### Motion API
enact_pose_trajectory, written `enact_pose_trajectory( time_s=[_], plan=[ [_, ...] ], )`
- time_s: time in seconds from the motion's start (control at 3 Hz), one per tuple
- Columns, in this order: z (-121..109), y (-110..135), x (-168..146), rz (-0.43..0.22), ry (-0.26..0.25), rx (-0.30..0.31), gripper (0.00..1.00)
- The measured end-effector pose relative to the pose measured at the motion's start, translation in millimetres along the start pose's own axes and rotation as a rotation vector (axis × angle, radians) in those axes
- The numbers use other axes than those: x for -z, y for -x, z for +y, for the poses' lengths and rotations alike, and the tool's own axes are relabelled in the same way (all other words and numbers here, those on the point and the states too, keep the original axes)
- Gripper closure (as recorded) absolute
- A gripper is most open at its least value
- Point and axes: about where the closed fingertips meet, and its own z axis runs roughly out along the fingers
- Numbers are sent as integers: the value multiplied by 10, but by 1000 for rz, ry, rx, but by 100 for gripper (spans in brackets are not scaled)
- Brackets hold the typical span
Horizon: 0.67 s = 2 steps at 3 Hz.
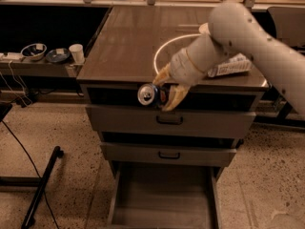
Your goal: Place pepsi can into bottom drawer
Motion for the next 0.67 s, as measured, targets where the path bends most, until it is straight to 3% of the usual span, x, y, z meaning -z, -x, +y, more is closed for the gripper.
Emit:
enact_pose_trajectory(
  time_s=[0.33,0.67],
  plan=[
    [802,15,-622,-315,-7,-163,100],
    [1581,12,-780,-517,-56,-345,100]
  ],
)
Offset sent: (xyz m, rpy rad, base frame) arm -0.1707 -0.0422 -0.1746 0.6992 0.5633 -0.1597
